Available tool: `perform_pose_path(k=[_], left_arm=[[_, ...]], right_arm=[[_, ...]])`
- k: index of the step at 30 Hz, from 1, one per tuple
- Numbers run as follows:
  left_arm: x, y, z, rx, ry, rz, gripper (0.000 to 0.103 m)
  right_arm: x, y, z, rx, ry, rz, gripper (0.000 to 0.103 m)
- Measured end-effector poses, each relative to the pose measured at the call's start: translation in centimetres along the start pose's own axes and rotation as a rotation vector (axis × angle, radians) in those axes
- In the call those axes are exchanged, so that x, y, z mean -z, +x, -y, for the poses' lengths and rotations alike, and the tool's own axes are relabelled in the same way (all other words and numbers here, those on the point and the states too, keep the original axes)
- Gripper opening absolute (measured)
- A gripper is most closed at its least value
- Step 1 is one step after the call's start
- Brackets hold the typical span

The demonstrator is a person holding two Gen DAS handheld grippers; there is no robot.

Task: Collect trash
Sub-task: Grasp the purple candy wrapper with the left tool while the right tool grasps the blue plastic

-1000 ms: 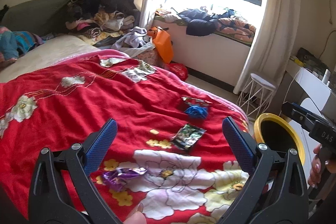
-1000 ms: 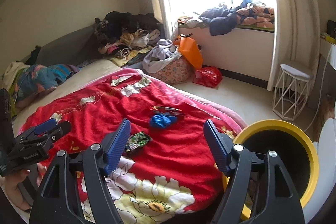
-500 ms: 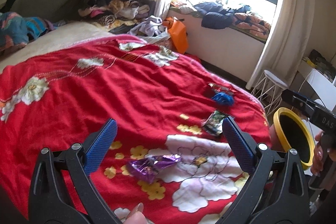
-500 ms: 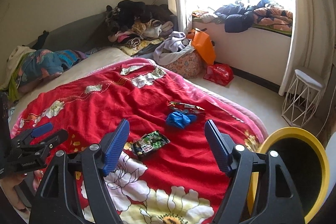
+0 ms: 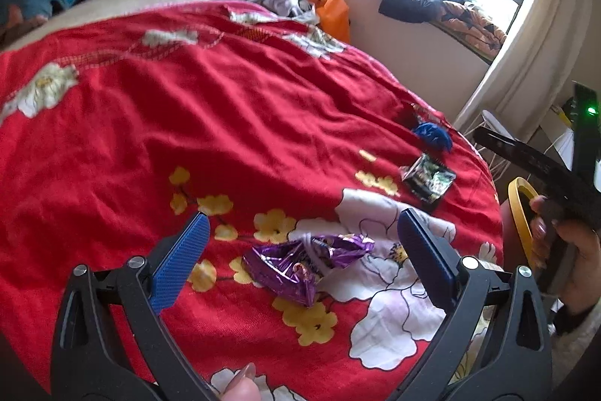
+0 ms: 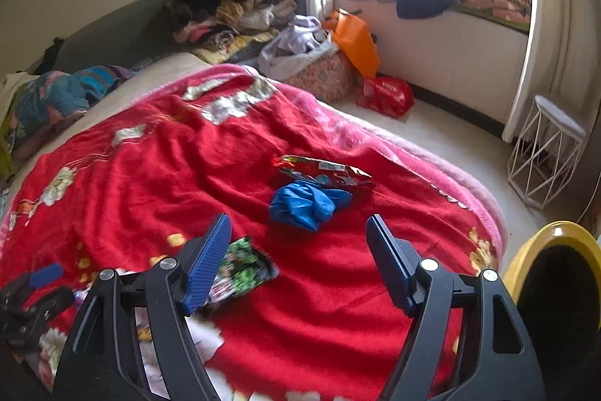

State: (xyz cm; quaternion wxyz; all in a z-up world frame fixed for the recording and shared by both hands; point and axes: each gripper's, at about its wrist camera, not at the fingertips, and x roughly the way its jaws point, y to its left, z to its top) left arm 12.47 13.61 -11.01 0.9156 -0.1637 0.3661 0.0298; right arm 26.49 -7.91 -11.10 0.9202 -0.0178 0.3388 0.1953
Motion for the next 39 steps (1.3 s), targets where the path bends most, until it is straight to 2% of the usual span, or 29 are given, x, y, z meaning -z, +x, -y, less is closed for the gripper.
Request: perform_pose_path(k=[8, 10, 13, 15, 18, 31, 33, 37, 39], left_arm=[[0.8, 1.5, -0.9, 0.014, -0.06, -0.051, 0.092], [1.1, 1.8, -0.7, 0.016, -0.063, -0.062, 0.091], [1.2, 1.9, -0.1, 0.016, -0.05, -0.064, 0.082], [1.2, 1.9, 0.2, 0.021, -0.049, -0.066, 0.074], [1.3, 1.9, 0.5, 0.029, -0.034, -0.067, 0.069], [1.1, 1.0, 1.0, 0.035, -0.024, -0.052, 0.065], [0.9, 0.7, 1.2, 0.041, -0.022, -0.046, 0.058], [0.5, 0.0, 1.7, 0.047, -0.007, -0.027, 0.052], [0.3, -0.4, 2.0, 0.045, 0.006, -0.016, 0.043]], right_arm=[[-1.2, 5.3, 1.3, 0.0, 0.074, -0.083, 0.071], [-1.3, 6.4, 1.5, -0.01, 0.094, -0.104, 0.068], [-0.9, 7.8, 1.4, -0.03, 0.098, -0.136, 0.053], [-0.5, 8.5, 1.5, -0.054, 0.108, -0.166, 0.028], [0.2, 8.1, 1.2, -0.061, 0.093, -0.157, 0.014], [2.8, 0.1, 2.5, -0.132, 0.112, -0.054, 0.011], [3.4, -0.8, 2.6, -0.134, 0.116, -0.057, 0.011], [4.3, -2.6, 2.8, -0.144, 0.131, -0.054, 0.011], [4.5, -3.2, 2.8, -0.148, 0.132, -0.049, 0.011]])
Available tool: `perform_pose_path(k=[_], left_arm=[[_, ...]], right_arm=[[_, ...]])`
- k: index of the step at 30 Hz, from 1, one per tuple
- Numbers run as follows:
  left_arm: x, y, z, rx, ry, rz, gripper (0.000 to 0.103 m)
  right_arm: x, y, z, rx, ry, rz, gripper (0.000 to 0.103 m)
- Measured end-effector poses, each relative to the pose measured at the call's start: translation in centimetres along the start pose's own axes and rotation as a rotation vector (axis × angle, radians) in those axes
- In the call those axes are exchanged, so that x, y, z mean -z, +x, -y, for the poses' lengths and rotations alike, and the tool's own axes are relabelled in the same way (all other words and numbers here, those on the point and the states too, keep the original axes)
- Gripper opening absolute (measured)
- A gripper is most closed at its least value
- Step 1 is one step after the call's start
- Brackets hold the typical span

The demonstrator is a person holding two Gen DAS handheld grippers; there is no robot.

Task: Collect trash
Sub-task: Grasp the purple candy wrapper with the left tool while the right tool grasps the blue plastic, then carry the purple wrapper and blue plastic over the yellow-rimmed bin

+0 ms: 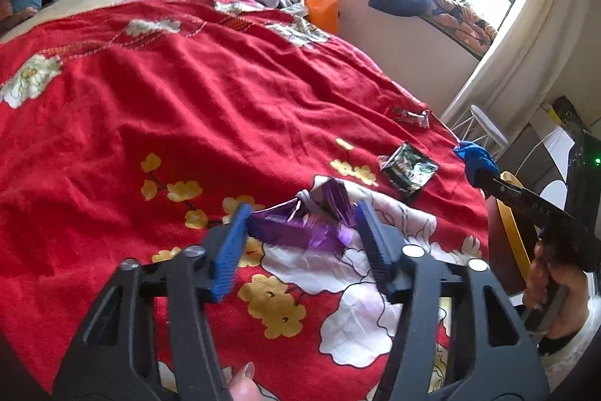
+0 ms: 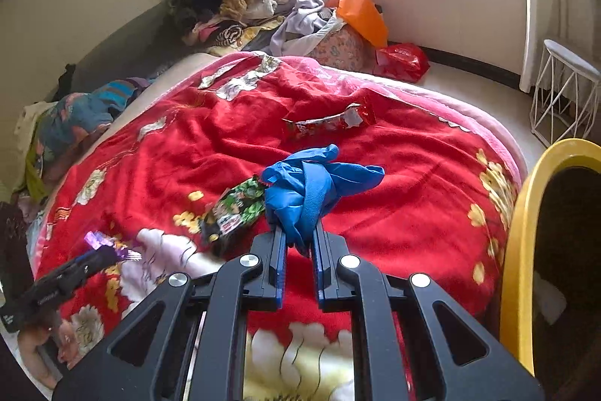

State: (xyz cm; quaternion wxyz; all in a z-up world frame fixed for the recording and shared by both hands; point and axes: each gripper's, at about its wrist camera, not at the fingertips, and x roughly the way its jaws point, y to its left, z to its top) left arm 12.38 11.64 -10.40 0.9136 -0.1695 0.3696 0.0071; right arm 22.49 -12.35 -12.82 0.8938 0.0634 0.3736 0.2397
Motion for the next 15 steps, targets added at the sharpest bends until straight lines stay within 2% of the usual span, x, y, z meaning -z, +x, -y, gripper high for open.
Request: perform_pose_path(k=[15], left_arm=[[-1.5, -2.7, 2.8, 0.041, 0.049, 0.071, 0.042]], right_arm=[[0.5, -4.8, -0.8, -0.03, -0.011, 0.055, 0.011]])
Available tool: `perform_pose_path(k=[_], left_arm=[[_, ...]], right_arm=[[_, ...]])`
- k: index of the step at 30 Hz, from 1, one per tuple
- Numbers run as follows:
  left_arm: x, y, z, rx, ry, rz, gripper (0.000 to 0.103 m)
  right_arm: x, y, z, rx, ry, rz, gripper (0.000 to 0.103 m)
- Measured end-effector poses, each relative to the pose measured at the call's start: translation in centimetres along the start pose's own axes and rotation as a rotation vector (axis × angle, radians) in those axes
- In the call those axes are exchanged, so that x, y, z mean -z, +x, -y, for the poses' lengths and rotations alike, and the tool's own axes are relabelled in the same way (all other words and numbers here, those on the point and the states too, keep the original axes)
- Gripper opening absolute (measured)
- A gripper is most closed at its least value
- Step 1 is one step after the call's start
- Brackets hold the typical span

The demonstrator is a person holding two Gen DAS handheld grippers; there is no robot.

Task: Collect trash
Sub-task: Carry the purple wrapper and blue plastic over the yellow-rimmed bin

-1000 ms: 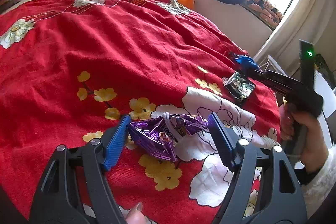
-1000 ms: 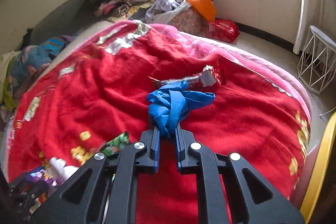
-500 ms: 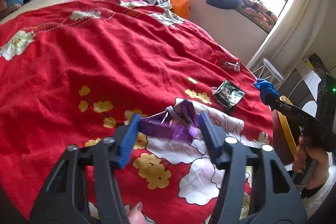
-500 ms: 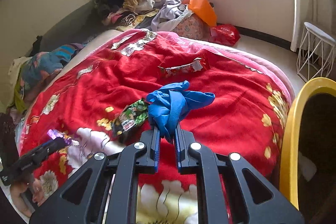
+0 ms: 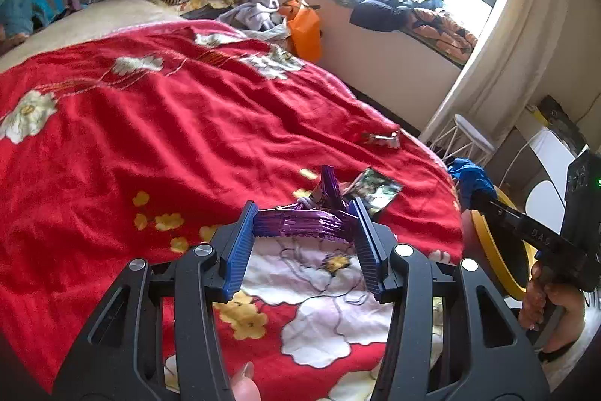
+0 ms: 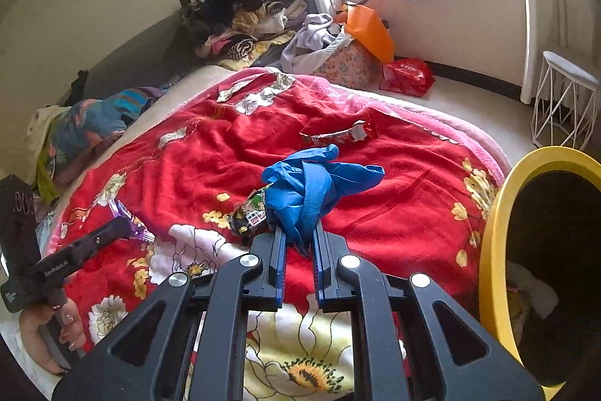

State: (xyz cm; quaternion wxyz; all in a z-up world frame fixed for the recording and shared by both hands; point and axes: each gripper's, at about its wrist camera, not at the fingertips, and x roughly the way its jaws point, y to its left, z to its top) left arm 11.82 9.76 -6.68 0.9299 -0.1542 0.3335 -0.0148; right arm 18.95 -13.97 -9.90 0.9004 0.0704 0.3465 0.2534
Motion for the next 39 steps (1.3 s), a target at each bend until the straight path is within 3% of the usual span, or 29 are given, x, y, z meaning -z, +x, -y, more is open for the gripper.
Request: perform_pose_path(k=[24, 39], left_arm=[[-1.0, -1.5, 6.8, 0.085, 0.122, 0.042, 0.042], [-1.0, -0.6, 12.0, 0.158, 0.179, 0.045, 0.042]], right_arm=[[-0.5, -6.0, 4.1, 0.06, 0.063, 0.096, 0.011], [-0.3, -9.2, 9.0, 0.17, 0.147, 0.153, 0.011]])
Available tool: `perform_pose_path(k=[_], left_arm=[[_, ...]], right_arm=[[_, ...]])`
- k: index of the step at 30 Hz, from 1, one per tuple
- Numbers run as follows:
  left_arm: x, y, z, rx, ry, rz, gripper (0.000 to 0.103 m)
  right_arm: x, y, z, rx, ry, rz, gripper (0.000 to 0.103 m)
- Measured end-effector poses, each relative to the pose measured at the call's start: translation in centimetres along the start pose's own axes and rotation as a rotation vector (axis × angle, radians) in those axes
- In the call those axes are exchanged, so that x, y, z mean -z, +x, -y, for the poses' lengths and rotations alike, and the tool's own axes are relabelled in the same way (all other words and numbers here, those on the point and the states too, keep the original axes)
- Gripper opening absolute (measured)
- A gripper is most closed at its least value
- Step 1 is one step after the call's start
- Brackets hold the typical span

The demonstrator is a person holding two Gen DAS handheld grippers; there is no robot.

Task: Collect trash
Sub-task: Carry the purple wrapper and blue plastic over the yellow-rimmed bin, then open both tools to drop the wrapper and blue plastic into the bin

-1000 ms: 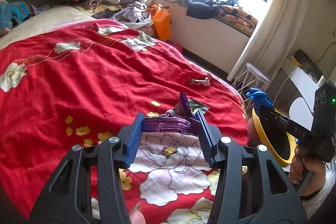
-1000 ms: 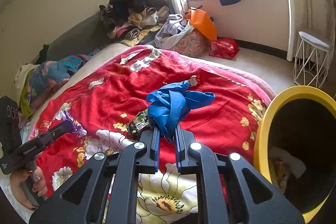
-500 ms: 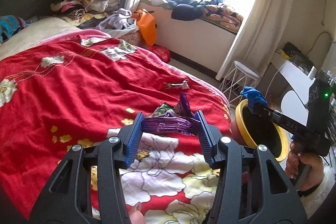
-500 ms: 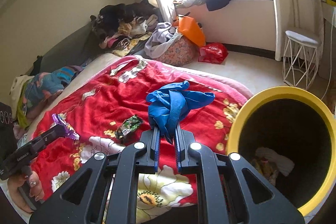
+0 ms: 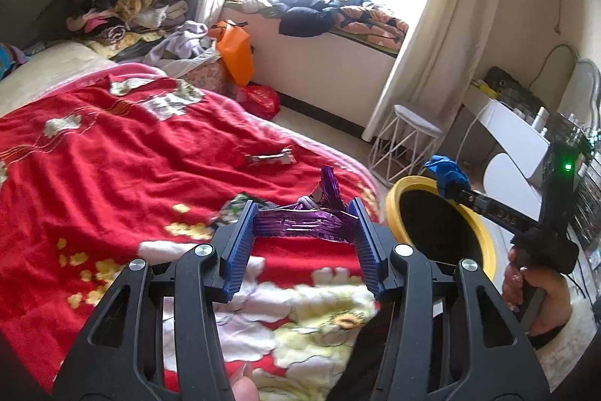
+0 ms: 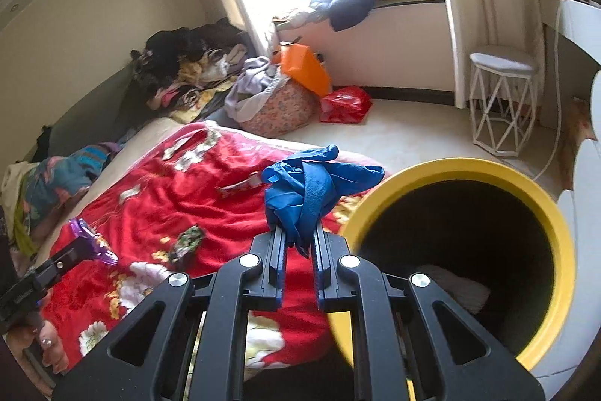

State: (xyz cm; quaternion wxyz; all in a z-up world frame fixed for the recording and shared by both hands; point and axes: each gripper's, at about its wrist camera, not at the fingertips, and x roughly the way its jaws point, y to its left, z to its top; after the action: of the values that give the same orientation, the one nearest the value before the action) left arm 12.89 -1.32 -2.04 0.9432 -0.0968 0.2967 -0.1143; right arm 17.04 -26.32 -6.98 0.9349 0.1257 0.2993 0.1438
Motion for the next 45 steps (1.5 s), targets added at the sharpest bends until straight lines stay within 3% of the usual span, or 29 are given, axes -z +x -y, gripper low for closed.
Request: perform_pose_path(k=[18, 37, 43, 45], left_arm=[[-0.3, 3.3, 8.8, 0.126, 0.128, -0.014, 0.042], [2.1, 10.1, 14.9, 0.218, 0.228, -0.119, 0.044], [2.9, 11.9, 15.4, 0.227, 0.226, -0.157, 0.046], [3.0, 12.4, 15.4, 0.235, 0.22, -0.168, 0.05]], right_arm=[[-0.1, -2.1, 7.7, 0.153, 0.124, 0.03, 0.011], [0.9, -2.1, 13.2, 0.164, 0.222, -0.022, 0.014], [0.9, -2.0, 13.7, 0.144, 0.24, -0.024, 0.023], [0.9, -2.1, 14.0, 0.147, 0.243, -0.019, 0.031]])
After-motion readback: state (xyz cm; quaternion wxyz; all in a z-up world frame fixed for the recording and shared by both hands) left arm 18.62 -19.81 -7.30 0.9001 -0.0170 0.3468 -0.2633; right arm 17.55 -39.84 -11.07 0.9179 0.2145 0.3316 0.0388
